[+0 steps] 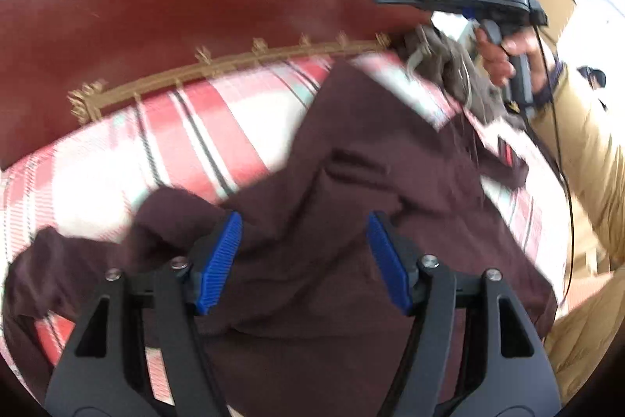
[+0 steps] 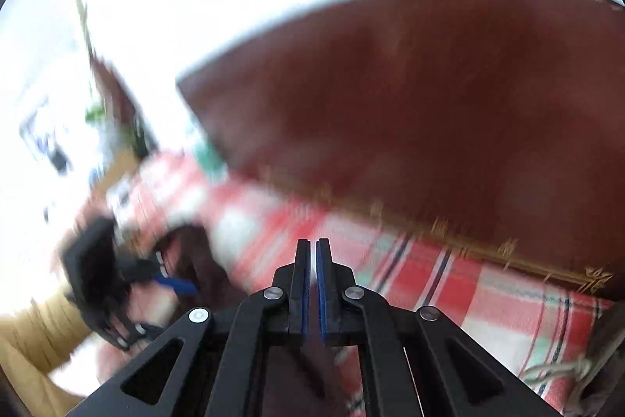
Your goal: Fold clothes
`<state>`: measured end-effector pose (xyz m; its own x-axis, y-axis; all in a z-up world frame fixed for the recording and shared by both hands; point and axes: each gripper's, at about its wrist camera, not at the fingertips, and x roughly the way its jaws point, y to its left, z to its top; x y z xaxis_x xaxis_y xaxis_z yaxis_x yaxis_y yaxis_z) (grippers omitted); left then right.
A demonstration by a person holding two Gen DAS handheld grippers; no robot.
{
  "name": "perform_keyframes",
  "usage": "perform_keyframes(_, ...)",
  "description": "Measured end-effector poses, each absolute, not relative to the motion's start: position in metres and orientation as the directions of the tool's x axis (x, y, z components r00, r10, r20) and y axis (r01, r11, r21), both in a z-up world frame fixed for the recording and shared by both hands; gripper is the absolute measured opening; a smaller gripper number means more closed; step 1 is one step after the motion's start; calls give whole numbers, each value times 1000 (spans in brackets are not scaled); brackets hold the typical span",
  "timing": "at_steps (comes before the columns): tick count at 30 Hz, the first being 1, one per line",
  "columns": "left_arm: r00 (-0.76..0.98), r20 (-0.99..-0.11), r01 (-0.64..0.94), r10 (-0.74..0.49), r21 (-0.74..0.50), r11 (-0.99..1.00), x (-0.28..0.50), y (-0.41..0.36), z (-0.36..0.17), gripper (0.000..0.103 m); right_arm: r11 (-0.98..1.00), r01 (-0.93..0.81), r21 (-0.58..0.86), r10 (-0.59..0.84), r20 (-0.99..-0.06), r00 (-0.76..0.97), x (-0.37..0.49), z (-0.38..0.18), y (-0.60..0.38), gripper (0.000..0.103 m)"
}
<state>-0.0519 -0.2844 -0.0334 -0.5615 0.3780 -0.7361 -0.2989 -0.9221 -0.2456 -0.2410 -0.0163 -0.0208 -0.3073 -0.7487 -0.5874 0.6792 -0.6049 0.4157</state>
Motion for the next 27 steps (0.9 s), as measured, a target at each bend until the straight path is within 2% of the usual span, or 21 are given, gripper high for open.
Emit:
perform_keyframes(2,-581,-731,-269,358,-242,-932,-63,-292,-31,69,-592,674,442,-759,-587,-282,-246,-23,-15,6)
perform_keyframes(3,-590,-729,-255,347,-240,-937,-68,-296,-31,69,-603,672,430,-734,-628,-257,-247,-34,-20,13)
perform_keyframes(4,-589,-732,-242,342,-244,-939,-75,-300,-32,69,-613,671,417,-707,-668,-231,-248,-45,-26,38)
perform_keyframes(6,-579,-741,-217,339,-261,-941,-89,-306,-38,69,-635,666,390,-652,-734,-192,-247,-69,-37,59)
perform_keyframes(9,-550,-766,-207,334,-263,-942,-106,-310,-49,69,-664,662,346,-567,-811,-145,-244,-103,-52,59)
perform_keyframes(12,-502,-800,-224,328,-246,-943,-113,-304,-64,69,-649,693,315,-534,-837,-120,-240,-114,-63,59)
perform_keyframes(13,-484,-811,-236,328,-239,-942,-113,-301,-69,69,-643,703,305,-523,-845,-111,-238,-118,-67,58)
perform_keyframes(14,-467,-822,-248,326,-232,-940,-113,-297,-74,69,-636,713,295,-511,-853,-103,-237,-122,-71,53)
perform_keyframes(15,-454,-830,-258,326,-227,-939,-112,-295,-78,69,-630,723,285,-499,-861,-96,-236,-126,-75,19)
perform_keyframes(16,-445,-833,-267,328,-226,-937,-110,-293,-81,69,-623,732,275,-487,-869,-88,-234,-129,-79,5)
perform_keyframes(18,-434,-837,-280,333,-227,-933,-107,-290,-84,69,-608,753,250,-462,-883,-79,-231,-135,-86,3)
perform_keyframes(22,-424,-840,-296,338,-223,-929,-101,-290,-83,69,-588,800,117,-436,-879,-192,-222,-106,-89,2)
perform_keyframes(27,-428,-840,-306,333,-211,-928,-98,-289,-75,69,-623,782,5,-467,-804,-367,-218,-61,-85,2)
